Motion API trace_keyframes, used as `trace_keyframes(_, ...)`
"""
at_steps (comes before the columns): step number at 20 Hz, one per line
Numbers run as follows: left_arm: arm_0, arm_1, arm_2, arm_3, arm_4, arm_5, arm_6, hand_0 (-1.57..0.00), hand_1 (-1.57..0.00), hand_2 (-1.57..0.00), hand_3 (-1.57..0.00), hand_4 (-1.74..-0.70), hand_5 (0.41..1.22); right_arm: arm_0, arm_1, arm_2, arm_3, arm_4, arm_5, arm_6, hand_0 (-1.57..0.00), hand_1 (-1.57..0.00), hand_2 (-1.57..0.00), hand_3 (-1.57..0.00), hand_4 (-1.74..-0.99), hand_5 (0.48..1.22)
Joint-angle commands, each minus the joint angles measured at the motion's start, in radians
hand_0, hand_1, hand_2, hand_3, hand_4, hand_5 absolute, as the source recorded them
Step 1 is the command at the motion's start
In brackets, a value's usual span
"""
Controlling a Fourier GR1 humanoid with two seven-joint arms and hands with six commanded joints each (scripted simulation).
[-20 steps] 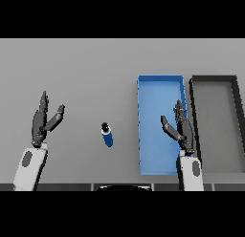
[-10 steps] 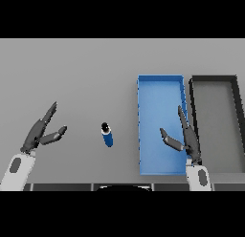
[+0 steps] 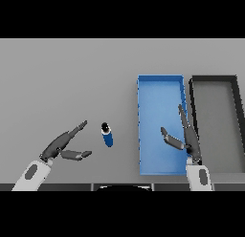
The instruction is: Pick up the blue pipe and place it into the blue bin.
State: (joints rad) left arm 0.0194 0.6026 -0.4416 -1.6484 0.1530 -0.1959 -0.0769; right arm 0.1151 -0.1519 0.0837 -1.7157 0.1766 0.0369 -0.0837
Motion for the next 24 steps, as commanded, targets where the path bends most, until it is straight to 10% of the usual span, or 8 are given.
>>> trace_keyframes(1, 0.007, -0.006, -0.016, -0.008, -0.017, 0.002, -0.005, 0.00, 0.00, 0.00, 0.00, -1.14, 0.455, -0.006, 0.004, 0.003, 0.003, 0.001, 0.000, 0.005, 0.00, 0.00, 0.00, 0.00, -1.195, 0.617)
trace_keyframes(18, -0.181, -0.311, -0.124, 0.257, -0.155, 0.076, -0.011, 0.00, 0.00, 0.00, 0.00, -1.06, 0.420, 0.025, -0.003, -0.006, -0.012, -0.006, 0.004, -0.034, 0.00, 0.00, 0.00, 0.00, -1.214, 0.645)
trace_keyframes(24, -0.192, -0.396, -0.103, 0.292, -0.079, 0.059, -0.060, -0.01, -0.16, -0.31, -0.28, -1.24, 0.613, 0.034, -0.005, -0.005, -0.011, -0.002, 0.007, -0.041, 0.00, 0.00, 0.00, 0.00, -1.217, 0.655)
